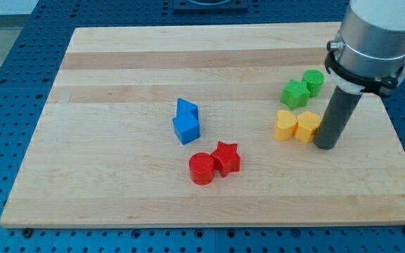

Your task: Push yellow hexagon along with yellow heart from center right to center

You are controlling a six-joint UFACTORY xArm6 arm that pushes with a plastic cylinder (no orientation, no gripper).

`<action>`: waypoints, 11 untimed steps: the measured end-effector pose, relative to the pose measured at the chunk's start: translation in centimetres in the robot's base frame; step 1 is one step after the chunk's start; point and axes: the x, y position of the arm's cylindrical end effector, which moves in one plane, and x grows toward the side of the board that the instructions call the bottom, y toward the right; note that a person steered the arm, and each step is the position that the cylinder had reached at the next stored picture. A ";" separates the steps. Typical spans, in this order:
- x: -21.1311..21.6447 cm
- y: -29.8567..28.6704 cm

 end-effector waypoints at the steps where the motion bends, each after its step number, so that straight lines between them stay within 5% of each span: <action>1: -1.6 1.7; 8: -1.2 -10.0; 11: -5.1 -14.9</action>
